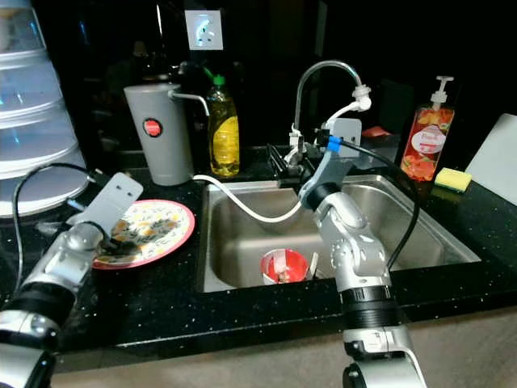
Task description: Kitchen organization
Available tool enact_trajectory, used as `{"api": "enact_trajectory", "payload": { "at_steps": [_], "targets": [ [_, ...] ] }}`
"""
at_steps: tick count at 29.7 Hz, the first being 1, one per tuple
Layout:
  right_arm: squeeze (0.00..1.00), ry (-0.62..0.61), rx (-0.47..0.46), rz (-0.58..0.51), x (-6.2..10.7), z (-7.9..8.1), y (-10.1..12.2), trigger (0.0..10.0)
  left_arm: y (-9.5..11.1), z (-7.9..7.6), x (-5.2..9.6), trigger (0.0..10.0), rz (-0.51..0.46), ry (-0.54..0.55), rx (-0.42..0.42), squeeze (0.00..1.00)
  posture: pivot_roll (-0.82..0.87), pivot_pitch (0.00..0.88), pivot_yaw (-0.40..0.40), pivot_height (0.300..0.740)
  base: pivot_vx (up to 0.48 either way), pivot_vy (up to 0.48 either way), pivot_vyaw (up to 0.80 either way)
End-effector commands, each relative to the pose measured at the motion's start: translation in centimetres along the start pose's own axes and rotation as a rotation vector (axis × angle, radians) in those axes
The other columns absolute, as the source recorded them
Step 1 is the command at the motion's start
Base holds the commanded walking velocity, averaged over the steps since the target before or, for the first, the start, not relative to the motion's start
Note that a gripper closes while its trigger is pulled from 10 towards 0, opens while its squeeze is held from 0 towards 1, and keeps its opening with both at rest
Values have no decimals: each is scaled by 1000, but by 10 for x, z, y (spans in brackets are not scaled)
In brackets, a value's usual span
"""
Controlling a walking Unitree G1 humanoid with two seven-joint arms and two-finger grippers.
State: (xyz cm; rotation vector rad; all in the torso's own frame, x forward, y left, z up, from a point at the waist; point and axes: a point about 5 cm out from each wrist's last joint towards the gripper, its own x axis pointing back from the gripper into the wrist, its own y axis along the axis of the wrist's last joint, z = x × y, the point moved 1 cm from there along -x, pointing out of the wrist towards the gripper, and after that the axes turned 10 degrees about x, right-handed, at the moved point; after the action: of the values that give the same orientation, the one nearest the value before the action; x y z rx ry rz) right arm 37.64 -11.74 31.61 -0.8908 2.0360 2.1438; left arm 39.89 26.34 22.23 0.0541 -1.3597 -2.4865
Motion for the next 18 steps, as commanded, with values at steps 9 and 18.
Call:
{"api": "enact_trajectory", "payload": {
  "at_steps": [9,18],
  "targets": [
    [0,-2,7,-3,0,-1,3,10000,5,1,1,2941,-69,23,-49,0,-17,14,-20,740,0,0,0],
    [0,-50,6,-3,0,-9,4,10000,80,-7,27,10000,-530,-25,-72,0,-19,14,-19,740,0,0,0]
  ]
}}
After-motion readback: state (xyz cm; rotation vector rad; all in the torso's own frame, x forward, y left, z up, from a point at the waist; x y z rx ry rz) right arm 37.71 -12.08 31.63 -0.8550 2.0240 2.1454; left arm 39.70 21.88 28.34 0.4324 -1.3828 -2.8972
